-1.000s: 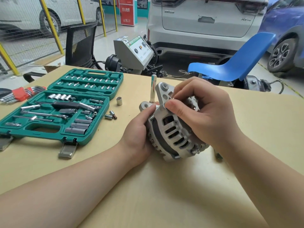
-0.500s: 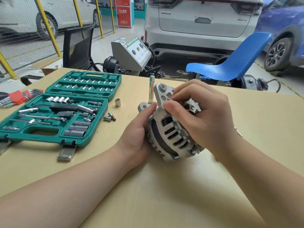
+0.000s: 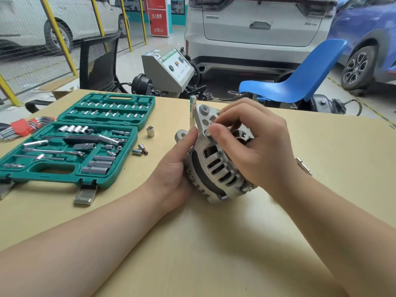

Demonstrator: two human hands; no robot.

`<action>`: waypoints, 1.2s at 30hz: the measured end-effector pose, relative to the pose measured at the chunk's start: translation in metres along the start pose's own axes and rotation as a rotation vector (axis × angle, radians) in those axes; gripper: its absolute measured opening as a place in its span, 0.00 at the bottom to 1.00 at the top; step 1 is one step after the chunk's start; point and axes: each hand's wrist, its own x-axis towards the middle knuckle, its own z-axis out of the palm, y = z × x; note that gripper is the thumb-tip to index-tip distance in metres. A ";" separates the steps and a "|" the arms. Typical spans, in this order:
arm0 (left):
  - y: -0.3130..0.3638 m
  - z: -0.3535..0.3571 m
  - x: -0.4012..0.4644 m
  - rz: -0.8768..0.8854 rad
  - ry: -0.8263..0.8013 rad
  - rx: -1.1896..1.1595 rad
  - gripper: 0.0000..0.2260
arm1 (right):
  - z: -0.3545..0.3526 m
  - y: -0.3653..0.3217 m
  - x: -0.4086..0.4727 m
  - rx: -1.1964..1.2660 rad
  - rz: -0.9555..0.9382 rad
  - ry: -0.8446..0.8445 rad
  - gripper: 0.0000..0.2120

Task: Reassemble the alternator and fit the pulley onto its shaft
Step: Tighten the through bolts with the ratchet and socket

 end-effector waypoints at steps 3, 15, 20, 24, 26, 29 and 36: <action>0.001 0.001 -0.002 -0.011 0.014 -0.012 0.30 | 0.002 -0.002 0.000 -0.036 0.028 0.033 0.13; 0.006 -0.003 -0.005 -0.040 0.099 -0.139 0.26 | -0.001 -0.001 -0.001 -0.013 -0.012 -0.019 0.05; 0.006 0.000 -0.007 -0.033 0.088 -0.127 0.29 | 0.000 -0.002 -0.003 -0.011 0.012 0.014 0.08; 0.006 0.000 -0.007 -0.045 0.110 -0.130 0.24 | -0.004 -0.002 -0.003 0.036 -0.043 -0.051 0.06; 0.007 0.000 -0.007 -0.049 0.111 -0.129 0.19 | -0.003 -0.001 -0.002 -0.007 -0.056 -0.062 0.05; 0.007 0.001 -0.007 -0.041 0.110 -0.132 0.20 | 0.000 -0.001 -0.002 -0.042 -0.032 -0.035 0.03; 0.007 0.000 -0.008 -0.034 0.115 -0.132 0.23 | -0.003 -0.004 -0.003 -0.004 0.000 -0.015 0.06</action>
